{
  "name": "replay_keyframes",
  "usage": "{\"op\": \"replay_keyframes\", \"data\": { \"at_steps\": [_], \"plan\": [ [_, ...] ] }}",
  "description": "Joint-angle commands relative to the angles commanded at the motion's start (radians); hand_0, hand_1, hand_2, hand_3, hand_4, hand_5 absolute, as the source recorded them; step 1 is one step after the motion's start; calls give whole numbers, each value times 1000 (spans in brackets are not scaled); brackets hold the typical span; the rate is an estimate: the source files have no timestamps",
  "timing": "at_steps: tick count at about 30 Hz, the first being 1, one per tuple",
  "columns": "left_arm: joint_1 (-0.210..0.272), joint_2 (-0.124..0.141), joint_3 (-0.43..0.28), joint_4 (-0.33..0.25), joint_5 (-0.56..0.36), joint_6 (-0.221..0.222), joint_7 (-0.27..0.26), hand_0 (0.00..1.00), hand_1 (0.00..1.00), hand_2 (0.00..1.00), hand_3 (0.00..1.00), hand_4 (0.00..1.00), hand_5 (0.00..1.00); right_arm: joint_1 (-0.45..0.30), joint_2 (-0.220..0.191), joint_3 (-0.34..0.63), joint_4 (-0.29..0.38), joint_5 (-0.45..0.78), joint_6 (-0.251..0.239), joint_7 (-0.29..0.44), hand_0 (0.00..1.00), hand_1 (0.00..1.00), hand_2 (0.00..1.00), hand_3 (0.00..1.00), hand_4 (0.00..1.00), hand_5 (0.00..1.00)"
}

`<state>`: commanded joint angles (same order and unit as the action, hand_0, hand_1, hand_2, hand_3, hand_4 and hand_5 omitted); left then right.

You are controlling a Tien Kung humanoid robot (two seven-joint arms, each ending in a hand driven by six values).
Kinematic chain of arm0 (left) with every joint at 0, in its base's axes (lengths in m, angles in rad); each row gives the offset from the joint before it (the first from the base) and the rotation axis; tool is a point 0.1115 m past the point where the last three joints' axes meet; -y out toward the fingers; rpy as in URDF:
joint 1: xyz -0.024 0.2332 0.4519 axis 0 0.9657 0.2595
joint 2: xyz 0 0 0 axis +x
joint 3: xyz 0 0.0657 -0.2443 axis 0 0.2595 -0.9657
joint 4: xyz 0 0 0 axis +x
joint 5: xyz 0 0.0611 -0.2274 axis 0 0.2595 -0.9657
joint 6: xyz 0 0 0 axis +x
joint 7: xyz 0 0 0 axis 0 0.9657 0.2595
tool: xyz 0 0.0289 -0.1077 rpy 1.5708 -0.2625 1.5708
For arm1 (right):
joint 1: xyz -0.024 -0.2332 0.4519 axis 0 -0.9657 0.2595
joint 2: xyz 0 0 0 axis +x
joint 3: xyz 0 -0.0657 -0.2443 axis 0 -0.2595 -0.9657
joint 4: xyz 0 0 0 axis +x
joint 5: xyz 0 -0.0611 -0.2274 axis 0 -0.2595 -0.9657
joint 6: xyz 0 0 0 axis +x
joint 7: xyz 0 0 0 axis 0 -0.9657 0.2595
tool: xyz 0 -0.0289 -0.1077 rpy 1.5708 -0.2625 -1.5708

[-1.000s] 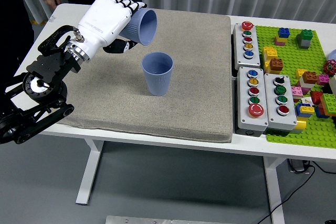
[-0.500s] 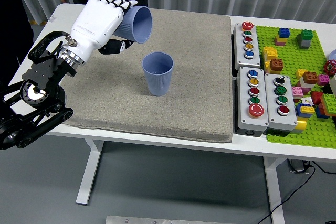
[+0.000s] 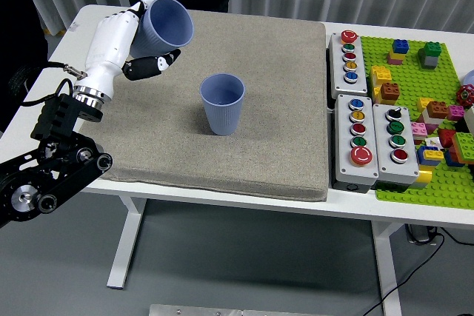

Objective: Pick cup pour cup place

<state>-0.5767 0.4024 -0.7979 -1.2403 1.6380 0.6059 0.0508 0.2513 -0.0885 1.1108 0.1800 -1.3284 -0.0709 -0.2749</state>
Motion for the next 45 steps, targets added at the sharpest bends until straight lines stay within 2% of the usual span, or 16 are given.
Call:
{"op": "replay_keyframes", "data": {
  "at_steps": [2, 4, 7, 10, 14, 16, 18, 29, 33, 34, 39, 40, 45],
  "plan": [
    [21, -18, -26, 11, -85, 20, -35, 537, 520, 528, 536, 635, 139, -1, 1, 2, 0, -3, 0, 0, 673, 641, 570, 579, 2, 105],
    [55, -54, -73, 30, -176, 39, -95, 537, 523, 531, 537, 635, 139, -2, 3, 2, 0, -4, 0, 0, 673, 641, 571, 580, 2, 106],
    [76, -83, -103, 50, -298, 39, -152, 537, 523, 531, 537, 635, 139, -3, 4, 2, 0, -7, 0, 0, 673, 641, 571, 580, 2, 106],
    [104, -133, -138, 99, -428, 39, -219, 539, 535, 537, 543, 636, 137, -3, 4, -4, 0, -3, 0, 1, 674, 641, 571, 579, 2, 109],
    [128, -177, -168, 149, -530, 39, -274, 539, 535, 537, 543, 636, 137, -4, 7, -10, 0, 4, -2, 1, 674, 641, 571, 579, 2, 109],
    [131, -182, -172, 155, -535, 39, -281, 559, 552, 548, 549, 640, 146, -4, 7, -11, 0, 6, -2, 1, 673, 641, 572, 579, 2, 110],
    [145, -197, -180, 173, -552, 39, -327, 559, 552, 548, 549, 640, 146, -4, 10, -22, 0, 19, -4, 2, 673, 641, 572, 579, 2, 110],
    [181, -229, -145, 223, -652, 39, -444, 568, 555, 549, 549, 645, 160, -2, 18, -37, 0, 32, -4, 2, 673, 641, 572, 578, 2, 115],
    [187, -235, -131, 244, -663, 39, -453, 568, 555, 549, 549, 645, 160, -1, 17, -37, 0, 34, -4, 2, 673, 641, 572, 578, 2, 115],
    [188, -236, -128, 251, -670, 39, -457, 588, 591, 583, 572, 690, 210, 0, 17, -39, 0, 36, -5, 3, 674, 641, 572, 578, 2, 117],
    [197, -240, -126, 268, -684, 39, -467, 588, 591, 583, 572, 690, 210, 0, 16, -43, 0, 42, -6, 4, 674, 641, 572, 578, 2, 117],
    [200, -240, -126, 270, -681, 39, -465, 616, 613, 610, 603, 736, 270, 0, 17, -44, 0, 42, -6, 4, 673, 641, 571, 578, 2, 114],
    [215, -247, -126, 282, -681, 39, -470, 616, 613, 610, 603, 736, 270, -1, 17, -50, 0, 45, -6, 4, 673, 641, 571, 578, 2, 114]
  ]
}}
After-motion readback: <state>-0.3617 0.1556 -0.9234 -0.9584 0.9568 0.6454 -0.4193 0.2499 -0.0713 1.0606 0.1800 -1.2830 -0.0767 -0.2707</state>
